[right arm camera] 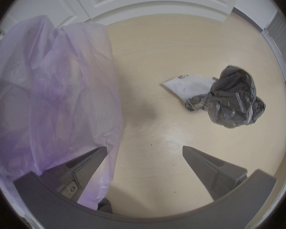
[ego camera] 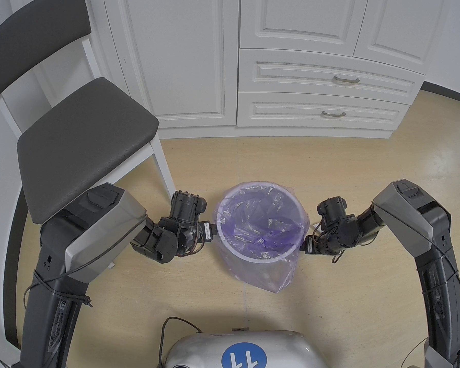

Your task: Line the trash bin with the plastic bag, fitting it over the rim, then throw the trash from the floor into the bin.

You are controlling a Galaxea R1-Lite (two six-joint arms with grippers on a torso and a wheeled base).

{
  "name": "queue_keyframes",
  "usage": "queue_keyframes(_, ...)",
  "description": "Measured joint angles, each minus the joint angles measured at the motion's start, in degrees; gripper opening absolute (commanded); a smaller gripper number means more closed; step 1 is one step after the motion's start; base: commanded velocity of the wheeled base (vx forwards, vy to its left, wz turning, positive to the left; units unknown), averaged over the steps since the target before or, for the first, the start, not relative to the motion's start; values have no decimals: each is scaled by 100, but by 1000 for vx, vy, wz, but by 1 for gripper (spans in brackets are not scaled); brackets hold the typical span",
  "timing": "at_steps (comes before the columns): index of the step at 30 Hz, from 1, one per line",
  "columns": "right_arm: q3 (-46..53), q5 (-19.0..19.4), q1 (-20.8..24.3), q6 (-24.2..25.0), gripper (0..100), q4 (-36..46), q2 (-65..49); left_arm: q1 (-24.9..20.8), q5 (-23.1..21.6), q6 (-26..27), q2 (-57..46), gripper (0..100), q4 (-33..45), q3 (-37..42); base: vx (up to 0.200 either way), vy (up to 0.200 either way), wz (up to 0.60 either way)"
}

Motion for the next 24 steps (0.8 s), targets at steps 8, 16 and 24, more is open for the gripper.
queue_keyframes(8, -358, -26, 59, 380, 100, 611, 66, 26, -2, -6, -2, 100, -5, 26, 0, 0, 0)
queue_keyframes(16, 499, 406, -107, -211, 100, 584, -549, 69, -224, 106, -369, 100, -11, 436, 0, 0, 0)
queue_keyframes(24, 1025, 749, -664, -829, 100, 513, -1310, 100, -758, 525, -1180, 100, -30, 1276, 0, 0, 0)
